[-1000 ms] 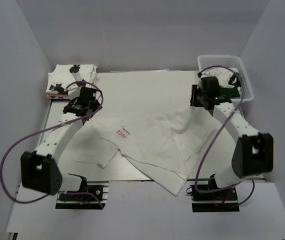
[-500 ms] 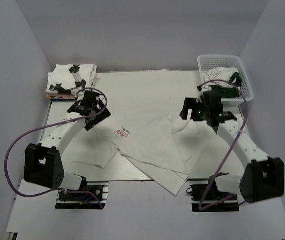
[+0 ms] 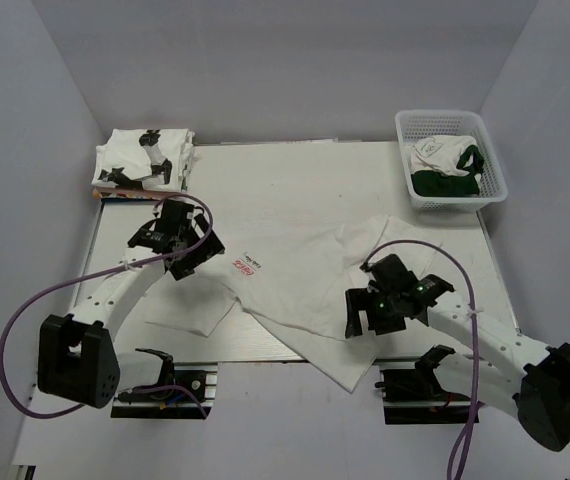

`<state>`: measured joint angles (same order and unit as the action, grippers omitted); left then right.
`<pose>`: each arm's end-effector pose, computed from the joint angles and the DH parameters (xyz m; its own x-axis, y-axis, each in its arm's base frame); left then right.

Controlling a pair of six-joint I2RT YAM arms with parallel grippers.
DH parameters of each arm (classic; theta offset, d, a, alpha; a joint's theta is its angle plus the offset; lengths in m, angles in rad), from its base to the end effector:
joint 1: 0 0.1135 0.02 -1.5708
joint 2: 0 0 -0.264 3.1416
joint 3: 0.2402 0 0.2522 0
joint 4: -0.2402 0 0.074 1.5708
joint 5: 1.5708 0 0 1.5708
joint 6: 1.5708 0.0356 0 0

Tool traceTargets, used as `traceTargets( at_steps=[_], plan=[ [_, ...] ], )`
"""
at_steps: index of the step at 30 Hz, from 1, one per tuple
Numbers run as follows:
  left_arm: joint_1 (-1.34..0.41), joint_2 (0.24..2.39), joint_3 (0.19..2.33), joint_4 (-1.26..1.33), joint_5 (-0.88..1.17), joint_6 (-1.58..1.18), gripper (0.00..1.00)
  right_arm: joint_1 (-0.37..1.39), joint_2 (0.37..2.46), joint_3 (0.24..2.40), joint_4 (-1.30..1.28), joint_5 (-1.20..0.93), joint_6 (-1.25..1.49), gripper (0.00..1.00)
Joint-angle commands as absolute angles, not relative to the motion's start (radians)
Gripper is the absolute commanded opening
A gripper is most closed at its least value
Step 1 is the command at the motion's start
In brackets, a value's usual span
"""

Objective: Fold and stack the t-shirts
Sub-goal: Flatten out the tshirt

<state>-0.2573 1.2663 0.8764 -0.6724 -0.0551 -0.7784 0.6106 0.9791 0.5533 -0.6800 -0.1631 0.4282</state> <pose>0.2360 -0.0601 0.2321 -0.7617 -0.5245 -0.3804 -0.4306 0.8485 -0.3076 0.1356 0.1019 0.1885 -0.9259 -0.1478 -0.3477 -0.2648 0.9103 0.3182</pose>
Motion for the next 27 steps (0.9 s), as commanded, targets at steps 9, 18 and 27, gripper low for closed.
traceTargets(
  at_steps=[9,18,27],
  plan=[
    [-0.252,1.171,0.897,-0.713,-0.101,-0.772,1.0,0.773,1.143,0.574,-0.6,-0.065,0.554,0.0],
    [-0.252,1.114,0.916,-0.735,-0.112,-0.762,1.0,0.79,1.222,0.839,-0.569,0.044,0.494,0.0],
    [-0.252,1.117,1.061,-0.844,-0.228,-0.743,1.0,0.715,1.768,1.566,-0.425,0.094,0.312,0.0]
  ],
)
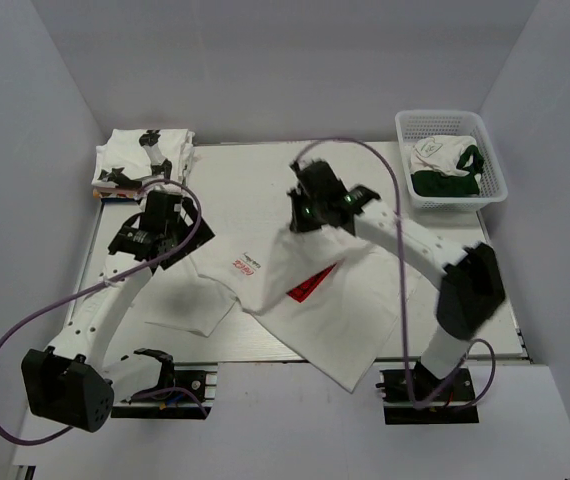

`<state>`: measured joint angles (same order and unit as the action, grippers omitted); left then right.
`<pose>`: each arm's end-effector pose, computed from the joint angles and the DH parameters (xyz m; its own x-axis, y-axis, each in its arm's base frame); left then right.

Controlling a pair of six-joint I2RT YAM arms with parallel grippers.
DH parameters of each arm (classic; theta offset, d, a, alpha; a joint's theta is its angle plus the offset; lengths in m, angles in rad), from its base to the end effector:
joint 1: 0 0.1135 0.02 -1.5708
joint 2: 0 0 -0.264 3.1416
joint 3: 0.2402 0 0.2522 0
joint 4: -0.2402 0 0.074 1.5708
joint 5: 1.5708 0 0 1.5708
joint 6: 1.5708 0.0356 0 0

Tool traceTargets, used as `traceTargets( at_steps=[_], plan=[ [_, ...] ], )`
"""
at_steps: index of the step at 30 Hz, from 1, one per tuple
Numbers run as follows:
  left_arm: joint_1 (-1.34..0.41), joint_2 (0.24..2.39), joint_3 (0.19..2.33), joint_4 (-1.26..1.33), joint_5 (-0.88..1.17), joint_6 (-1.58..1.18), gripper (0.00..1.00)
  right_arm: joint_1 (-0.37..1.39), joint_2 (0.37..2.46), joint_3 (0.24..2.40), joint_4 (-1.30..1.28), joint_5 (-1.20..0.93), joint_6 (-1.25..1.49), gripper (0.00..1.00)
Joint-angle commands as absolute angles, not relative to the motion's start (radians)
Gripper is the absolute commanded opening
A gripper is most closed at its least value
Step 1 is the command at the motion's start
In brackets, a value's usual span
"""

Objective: Fold and stack the t-shirts
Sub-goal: Flatten out the tshirt

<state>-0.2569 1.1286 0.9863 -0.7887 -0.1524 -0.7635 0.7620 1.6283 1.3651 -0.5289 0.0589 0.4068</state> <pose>0.2173 -0.0515 0.2892 -0.6736 -0.5297 -0.5155 -0.4184 0.8482 -0.3248 0.2650 0.2499 0.2933 -0.7338 -0.1543 -0.6616 -0.4017 0.8839 0.2394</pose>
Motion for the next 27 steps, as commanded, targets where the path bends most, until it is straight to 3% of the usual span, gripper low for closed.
traceTargets(
  at_steps=[1,3,6,7,8,9,10,11,12,15,20,27],
  plan=[
    [-0.252,1.132,1.09,-0.86,-0.241,-0.742,1.0,0.704,1.951,1.739,-0.431,0.063,0.302,0.0],
    [-0.242,1.146,1.111,-0.887,-0.267,-0.727,1.0,0.661,2.095,2.179,-0.462,-0.024,0.267,0.0],
    [-0.242,1.157,1.138,-0.917,-0.287,-0.718,1.0,0.634,2.405,2.505,-0.378,-0.069,0.244,0.0],
    [-0.242,1.166,1.138,-0.917,-0.287,-0.706,1.0,0.627,2.43,2.476,-0.122,-0.066,0.265,0.0],
    [-0.242,1.166,1.149,-0.917,-0.287,-0.706,1.0,0.621,2.412,2.439,-0.033,-0.078,0.274,0.0],
    [-0.242,1.166,1.149,-0.917,-0.287,-0.706,1.0,0.621,2.369,2.239,0.159,-0.062,0.284,0.17],
    [-0.242,1.166,1.149,-0.917,-0.278,-0.697,1.0,0.617,2.346,2.177,0.313,-0.045,0.297,0.34],
    [-0.242,1.166,1.149,-0.905,-0.259,-0.696,1.0,0.617,2.327,2.104,0.39,0.057,0.302,0.57],
    [-0.242,1.178,1.149,-0.894,-0.249,-0.683,1.0,0.615,2.292,2.092,0.39,0.072,0.304,0.9],
    [-0.255,1.203,1.149,-0.881,-0.223,-0.683,1.0,0.614,2.232,2.085,0.307,0.106,0.259,0.9],
    [-0.255,1.264,1.112,-0.74,-0.103,-0.683,1.0,0.609,2.044,1.878,0.05,0.156,0.248,0.9],
    [-0.265,1.607,1.242,-0.555,0.096,-0.603,1.0,0.566,1.761,1.39,-0.268,0.265,0.406,0.9]
  ],
)
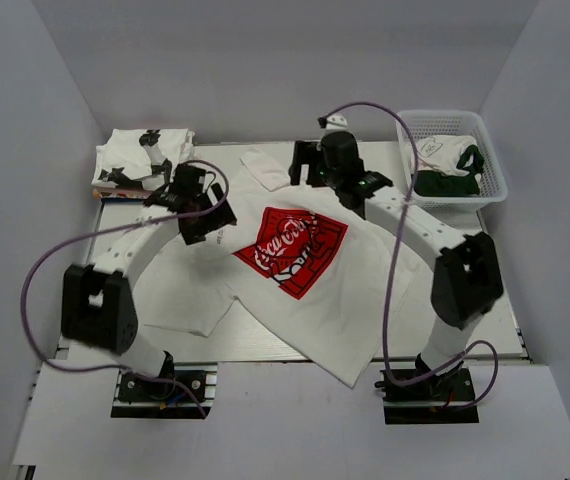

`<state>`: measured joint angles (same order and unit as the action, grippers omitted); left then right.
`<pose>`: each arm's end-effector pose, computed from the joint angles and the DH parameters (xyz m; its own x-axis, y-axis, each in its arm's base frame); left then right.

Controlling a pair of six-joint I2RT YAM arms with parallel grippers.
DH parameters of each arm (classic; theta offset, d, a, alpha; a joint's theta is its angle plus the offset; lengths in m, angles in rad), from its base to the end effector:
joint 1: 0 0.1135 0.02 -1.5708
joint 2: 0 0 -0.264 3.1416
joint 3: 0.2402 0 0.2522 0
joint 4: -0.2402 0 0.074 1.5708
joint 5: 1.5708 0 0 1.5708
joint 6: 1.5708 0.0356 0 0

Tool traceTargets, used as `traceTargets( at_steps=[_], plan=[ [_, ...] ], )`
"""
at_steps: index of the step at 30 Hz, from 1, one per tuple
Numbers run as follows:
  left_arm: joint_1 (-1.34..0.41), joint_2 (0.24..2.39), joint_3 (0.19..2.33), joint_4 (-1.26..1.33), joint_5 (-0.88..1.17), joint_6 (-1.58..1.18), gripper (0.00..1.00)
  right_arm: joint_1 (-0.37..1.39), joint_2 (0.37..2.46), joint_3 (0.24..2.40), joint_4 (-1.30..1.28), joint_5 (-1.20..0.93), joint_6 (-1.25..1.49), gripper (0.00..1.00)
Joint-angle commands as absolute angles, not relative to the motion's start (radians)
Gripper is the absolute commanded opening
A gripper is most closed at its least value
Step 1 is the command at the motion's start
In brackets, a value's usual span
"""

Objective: Fold and stack the t-shirts
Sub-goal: Flatten out the tshirt

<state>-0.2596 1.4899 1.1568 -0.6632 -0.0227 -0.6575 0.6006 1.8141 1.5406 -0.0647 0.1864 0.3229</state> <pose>0.2992 -0.0786 0.2612 -0.7917 -0.4219 -0.4418 -0.3021 0.8990 -0.3170 0.3655 0.2424 0.3252 -0.3900 0.1108 -0.9141 -0.3030 0.9220 0.2410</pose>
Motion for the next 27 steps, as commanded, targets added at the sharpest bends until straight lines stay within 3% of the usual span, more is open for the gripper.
traceTargets(
  at_steps=[1,6,10,14,20,27],
  plan=[
    [-0.265,1.662,1.328,-0.555,0.097,-0.591,1.0,0.558,1.715,1.35,-0.284,0.268,0.457,0.9],
    [-0.285,1.962,1.605,-0.612,0.098,-0.52,1.0,0.489,1.55,1.031,-0.336,0.247,0.492,0.9],
    [-0.295,2.196,1.779,-0.655,0.063,-0.492,1.0,0.443,1.502,0.902,-0.344,0.201,0.486,0.9],
    [-0.285,2.339,1.917,-0.641,0.072,-0.44,1.0,0.41,1.522,0.854,-0.333,0.172,0.465,0.9],
    [-0.267,2.641,2.298,-0.742,0.023,-0.401,1.0,0.388,1.589,0.862,-0.321,0.069,0.428,0.9],
    [-0.267,2.753,2.397,-0.378,-0.118,-0.307,1.0,0.384,1.646,0.905,-0.333,0.086,0.355,0.9]
  ],
)
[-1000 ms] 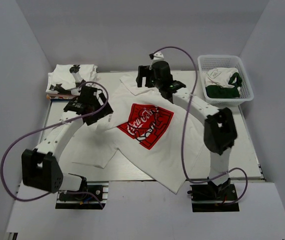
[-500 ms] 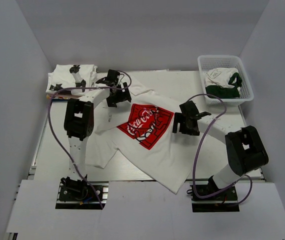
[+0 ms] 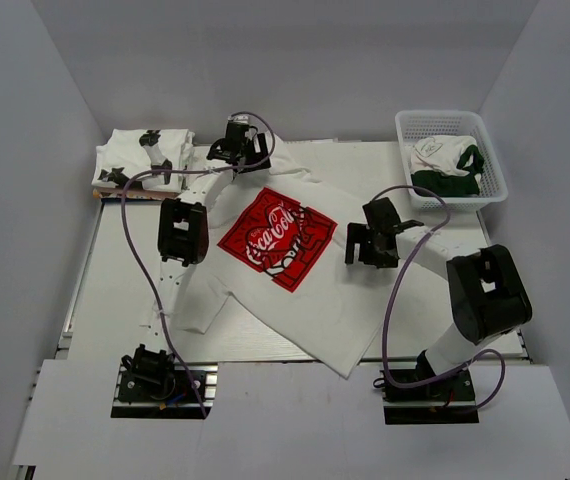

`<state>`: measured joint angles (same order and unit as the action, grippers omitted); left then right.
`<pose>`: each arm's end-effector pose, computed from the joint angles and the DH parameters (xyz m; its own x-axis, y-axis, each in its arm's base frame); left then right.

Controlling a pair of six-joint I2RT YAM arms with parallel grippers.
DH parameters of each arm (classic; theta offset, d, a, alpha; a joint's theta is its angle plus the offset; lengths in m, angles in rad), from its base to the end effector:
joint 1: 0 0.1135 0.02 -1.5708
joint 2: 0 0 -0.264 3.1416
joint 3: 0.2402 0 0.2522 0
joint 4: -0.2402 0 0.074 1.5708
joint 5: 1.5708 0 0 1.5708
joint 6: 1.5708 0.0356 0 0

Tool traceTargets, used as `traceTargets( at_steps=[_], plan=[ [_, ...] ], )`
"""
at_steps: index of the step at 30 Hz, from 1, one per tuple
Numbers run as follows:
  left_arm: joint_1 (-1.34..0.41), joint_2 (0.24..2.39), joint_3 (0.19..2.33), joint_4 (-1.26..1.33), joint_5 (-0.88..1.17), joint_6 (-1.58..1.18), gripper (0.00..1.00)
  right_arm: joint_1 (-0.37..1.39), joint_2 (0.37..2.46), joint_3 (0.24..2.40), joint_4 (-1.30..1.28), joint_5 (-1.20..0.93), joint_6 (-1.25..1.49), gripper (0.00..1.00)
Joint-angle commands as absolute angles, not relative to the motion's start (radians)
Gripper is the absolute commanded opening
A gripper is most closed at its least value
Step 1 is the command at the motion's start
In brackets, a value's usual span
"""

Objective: Fold and stack the t-shirts
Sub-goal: Flatten out the tshirt

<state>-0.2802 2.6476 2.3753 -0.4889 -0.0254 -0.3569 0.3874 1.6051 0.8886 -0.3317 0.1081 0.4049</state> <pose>0.5613 -0.1606 0.1550 -0.7115 -0.1587 -0.6845 0.0109 0.9716 -0.2365 0.2864 0.1127 0.1669 -0.8657 0.0697 -0.4956 0.0167 0.9937 0.1107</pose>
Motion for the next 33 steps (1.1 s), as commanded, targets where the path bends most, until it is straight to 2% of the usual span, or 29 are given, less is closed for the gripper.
traceTargets(
  at_steps=[1,6,8,11,15,18,21,24,25,27,28,33],
  plan=[
    [-0.267,2.763,2.41,-0.336,-0.127,-0.316,1.0,0.385,1.641,0.905,-0.334,0.089,0.351,0.9],
    [-0.267,2.773,2.422,-0.037,-0.143,-0.307,1.0,0.39,1.56,0.891,-0.336,0.1,0.314,0.9],
    [-0.267,2.773,2.439,-0.009,-0.155,-0.316,1.0,0.393,1.52,0.871,-0.321,0.068,0.304,0.9],
    [-0.267,2.723,2.404,0.012,-0.137,-0.316,1.0,0.396,1.447,0.818,-0.299,0.035,0.314,0.9],
    [-0.278,2.55,2.318,0.012,-0.126,-0.218,1.0,0.391,1.364,0.782,-0.295,0.048,0.353,0.9],
    [-0.296,2.413,2.306,-0.115,-0.158,-0.146,1.0,0.388,1.365,0.773,-0.308,0.084,0.39,0.9],
    [-0.296,2.237,2.171,-0.244,-0.241,-0.213,1.0,0.387,1.4,0.785,-0.305,0.136,0.4,0.9],
    [-0.296,2.042,1.906,-0.302,-0.265,-0.277,1.0,0.382,1.485,0.851,-0.308,0.12,0.422,0.9],
    [-0.296,1.998,1.758,-0.302,-0.247,-0.307,1.0,0.385,1.529,0.86,-0.304,0.124,0.443,0.9],
    [-0.296,1.892,1.616,-0.302,-0.247,-0.363,1.0,0.374,1.56,0.91,-0.296,0.149,0.462,0.9],
    [-0.296,1.87,1.504,-0.302,-0.247,-0.412,1.0,0.373,1.612,0.928,-0.314,0.17,0.468,0.9],
    [-0.296,1.879,1.358,-0.374,-0.258,-0.491,1.0,0.351,1.765,1.1,-0.391,0.213,0.465,0.9]
  ],
)
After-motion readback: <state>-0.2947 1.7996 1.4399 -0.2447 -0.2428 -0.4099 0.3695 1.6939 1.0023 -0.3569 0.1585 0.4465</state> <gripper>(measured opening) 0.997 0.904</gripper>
